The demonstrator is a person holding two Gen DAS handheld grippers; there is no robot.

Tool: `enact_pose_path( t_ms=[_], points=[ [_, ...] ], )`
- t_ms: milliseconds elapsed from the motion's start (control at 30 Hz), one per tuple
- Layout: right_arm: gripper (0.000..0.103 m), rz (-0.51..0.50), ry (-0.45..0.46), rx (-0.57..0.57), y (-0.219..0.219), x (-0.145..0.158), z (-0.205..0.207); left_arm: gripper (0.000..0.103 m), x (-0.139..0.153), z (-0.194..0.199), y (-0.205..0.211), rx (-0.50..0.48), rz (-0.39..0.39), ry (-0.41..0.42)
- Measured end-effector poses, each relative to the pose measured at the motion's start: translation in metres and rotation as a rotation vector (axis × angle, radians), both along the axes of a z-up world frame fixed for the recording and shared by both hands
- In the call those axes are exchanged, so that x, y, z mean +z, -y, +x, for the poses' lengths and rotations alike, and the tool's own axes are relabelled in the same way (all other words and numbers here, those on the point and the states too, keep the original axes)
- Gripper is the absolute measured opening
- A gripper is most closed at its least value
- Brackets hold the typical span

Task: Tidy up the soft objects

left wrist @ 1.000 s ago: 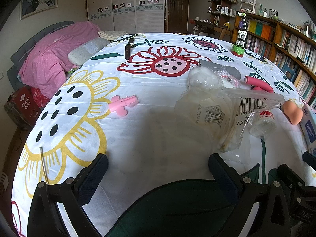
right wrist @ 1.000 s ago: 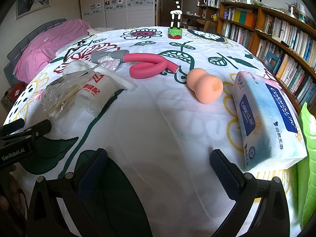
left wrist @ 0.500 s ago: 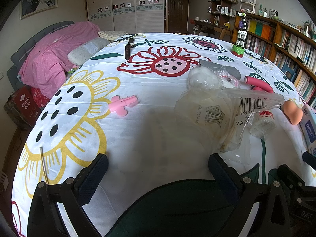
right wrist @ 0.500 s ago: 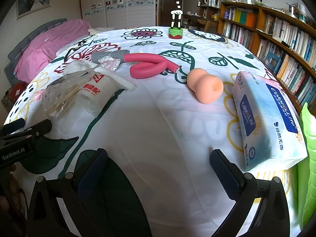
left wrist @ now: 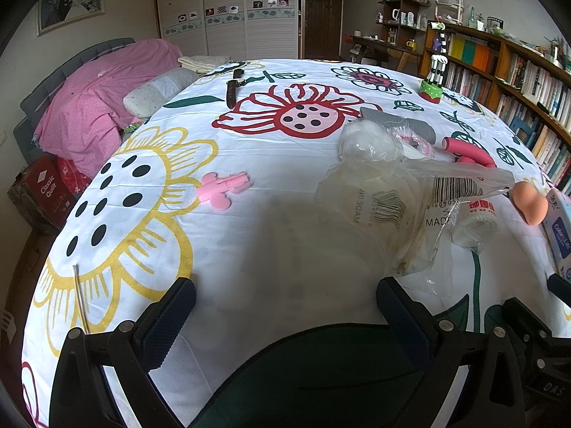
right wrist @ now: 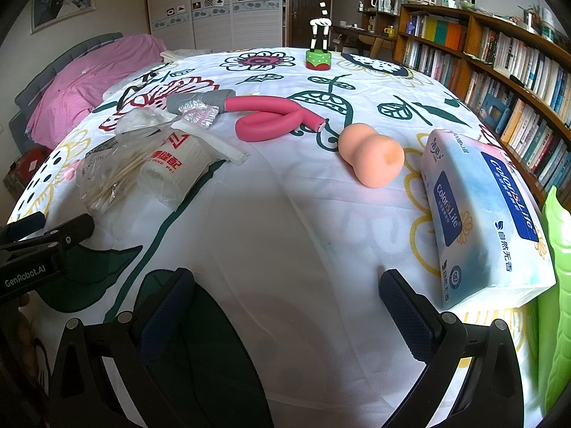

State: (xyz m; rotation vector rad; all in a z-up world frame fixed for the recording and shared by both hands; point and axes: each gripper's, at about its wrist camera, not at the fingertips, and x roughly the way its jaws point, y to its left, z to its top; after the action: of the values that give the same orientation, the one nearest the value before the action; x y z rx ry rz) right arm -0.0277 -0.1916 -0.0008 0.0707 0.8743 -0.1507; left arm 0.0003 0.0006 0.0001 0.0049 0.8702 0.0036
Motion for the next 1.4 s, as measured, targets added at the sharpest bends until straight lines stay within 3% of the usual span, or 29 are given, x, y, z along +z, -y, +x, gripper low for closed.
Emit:
enact_pose_path(
  t_ms=[433,700,1033,1400],
  points=[
    [0.103,-0.007,-0.008,0.044,0.002,-0.001,0.000,0.103,0.000,-0.002,0.000,0.001,0.002,0.000],
    [0.103,-0.018,-0.044,0.131,0.006,0.002,0.006,0.103,0.001,-0.003,-0.001,-0.008,-0.001,-0.001],
    [0.103,-0.006,-0.085,0.151,0.006,0.002,0.007,0.103,0.008,-0.008,0.005,-0.130,-0.071,0.011],
    [0.103,-0.003,-0.052,0.148,0.008,0.001,0.002,0.103,0.023,0.002,0.028,-0.196,-0.024,0.055]
  ],
)
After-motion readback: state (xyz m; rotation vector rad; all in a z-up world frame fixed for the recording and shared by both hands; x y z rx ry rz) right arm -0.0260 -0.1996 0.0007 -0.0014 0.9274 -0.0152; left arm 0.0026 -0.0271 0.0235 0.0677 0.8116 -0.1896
